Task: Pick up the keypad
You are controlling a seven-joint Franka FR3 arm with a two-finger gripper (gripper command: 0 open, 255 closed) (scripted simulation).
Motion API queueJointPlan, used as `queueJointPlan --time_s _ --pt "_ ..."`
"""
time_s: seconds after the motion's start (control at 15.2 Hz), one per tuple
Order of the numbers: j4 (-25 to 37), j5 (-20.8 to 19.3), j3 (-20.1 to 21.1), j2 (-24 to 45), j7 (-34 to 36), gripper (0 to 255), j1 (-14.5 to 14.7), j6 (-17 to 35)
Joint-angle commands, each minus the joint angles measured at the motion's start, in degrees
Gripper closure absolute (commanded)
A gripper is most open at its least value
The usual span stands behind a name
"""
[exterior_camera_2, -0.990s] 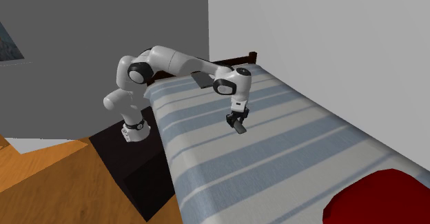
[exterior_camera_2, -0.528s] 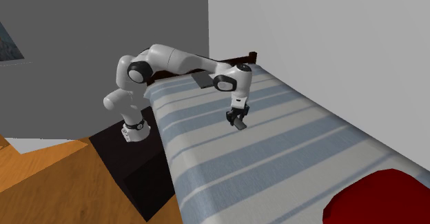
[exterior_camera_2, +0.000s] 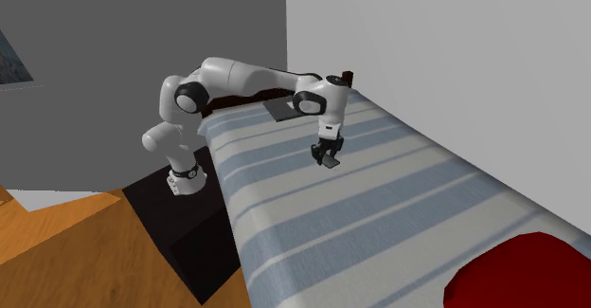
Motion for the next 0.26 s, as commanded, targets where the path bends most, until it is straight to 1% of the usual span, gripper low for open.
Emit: queueJointPlan --time_s 0.0,0.2 --pt "1.3 0.1 0.1 -0.2 0.0 255 0.1 -1.5" --pt "2.2 0.1 0.1 -0.2 0.0 255 0.2 -2.4"
